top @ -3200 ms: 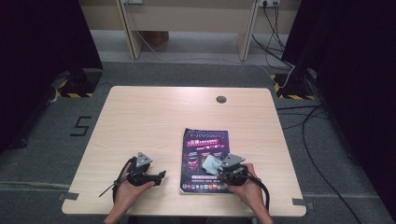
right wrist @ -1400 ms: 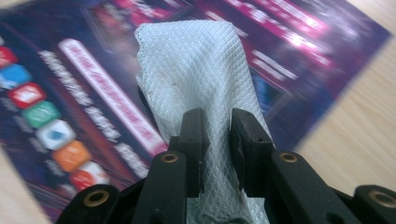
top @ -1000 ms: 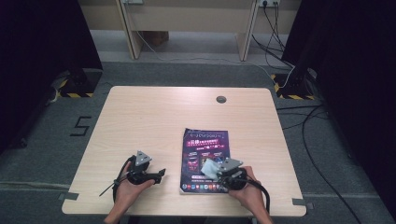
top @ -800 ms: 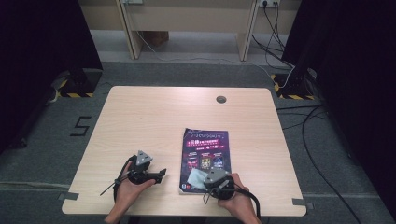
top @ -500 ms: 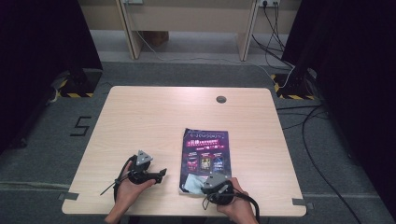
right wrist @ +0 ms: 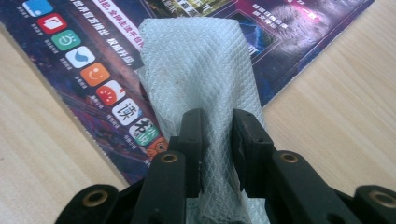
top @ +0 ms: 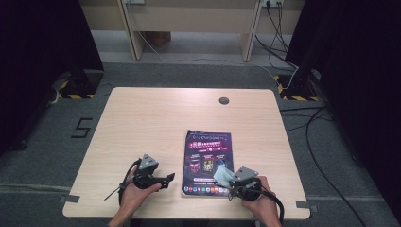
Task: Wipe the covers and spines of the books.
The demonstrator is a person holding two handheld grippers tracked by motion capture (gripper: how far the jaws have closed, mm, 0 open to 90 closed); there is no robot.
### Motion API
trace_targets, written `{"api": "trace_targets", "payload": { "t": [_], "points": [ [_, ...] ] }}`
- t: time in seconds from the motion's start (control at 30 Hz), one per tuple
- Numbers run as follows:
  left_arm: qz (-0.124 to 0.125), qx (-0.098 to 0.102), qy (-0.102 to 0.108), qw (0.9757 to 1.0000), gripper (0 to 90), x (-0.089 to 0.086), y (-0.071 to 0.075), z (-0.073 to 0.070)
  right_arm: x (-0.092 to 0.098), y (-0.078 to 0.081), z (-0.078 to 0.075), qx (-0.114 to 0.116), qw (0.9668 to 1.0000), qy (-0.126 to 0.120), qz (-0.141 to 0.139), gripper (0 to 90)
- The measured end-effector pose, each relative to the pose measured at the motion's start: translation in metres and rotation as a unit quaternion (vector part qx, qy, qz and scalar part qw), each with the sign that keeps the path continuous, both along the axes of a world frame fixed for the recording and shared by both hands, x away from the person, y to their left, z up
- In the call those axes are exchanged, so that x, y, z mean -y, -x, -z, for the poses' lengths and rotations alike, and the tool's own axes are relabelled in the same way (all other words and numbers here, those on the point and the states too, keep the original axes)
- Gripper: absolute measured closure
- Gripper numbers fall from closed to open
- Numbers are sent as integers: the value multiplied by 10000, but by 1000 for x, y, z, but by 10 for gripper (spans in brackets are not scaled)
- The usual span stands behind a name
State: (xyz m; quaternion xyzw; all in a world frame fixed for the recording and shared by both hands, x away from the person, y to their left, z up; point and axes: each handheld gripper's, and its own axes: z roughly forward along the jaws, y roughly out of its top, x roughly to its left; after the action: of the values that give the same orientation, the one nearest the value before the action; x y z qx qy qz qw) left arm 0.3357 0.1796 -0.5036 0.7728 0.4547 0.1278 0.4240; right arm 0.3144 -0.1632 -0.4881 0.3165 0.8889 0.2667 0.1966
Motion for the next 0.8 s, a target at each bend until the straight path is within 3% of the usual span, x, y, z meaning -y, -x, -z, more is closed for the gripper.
{"api": "trace_targets", "payload": {
  "t": [0.17, 0.27, 0.37, 0.43, 0.63, 0.8],
  "points": [
    [193, -59, 180, 9996, 167, 20, 9, 2, -17, 17, 0, -19, 9990, 24, -446, 750],
    [395, -46, 31, 9992, 167, 33, 13, 5, -19, 17, 0, -23, 9989, 43, -473, 750],
    [498, 1, -291, 9983, 167, 40, 14, 8, -15, 14, 1, -81, 9990, -172, -397, 749],
    [555, 54, -498, 9972, 165, 43, 14, 10, -14, 11, 2, -28, 9992, -115, -375, 749],
    [620, 250, -690, 9954, 163, 46, 17, 10, -12, -8, 3, 90, 9998, -88, -126, 750],
    [604, 215, -656, 9958, 162, 45, 17, 11, -6, -27, 4, 171, 9997, -113, 96, 751]
  ]
}}
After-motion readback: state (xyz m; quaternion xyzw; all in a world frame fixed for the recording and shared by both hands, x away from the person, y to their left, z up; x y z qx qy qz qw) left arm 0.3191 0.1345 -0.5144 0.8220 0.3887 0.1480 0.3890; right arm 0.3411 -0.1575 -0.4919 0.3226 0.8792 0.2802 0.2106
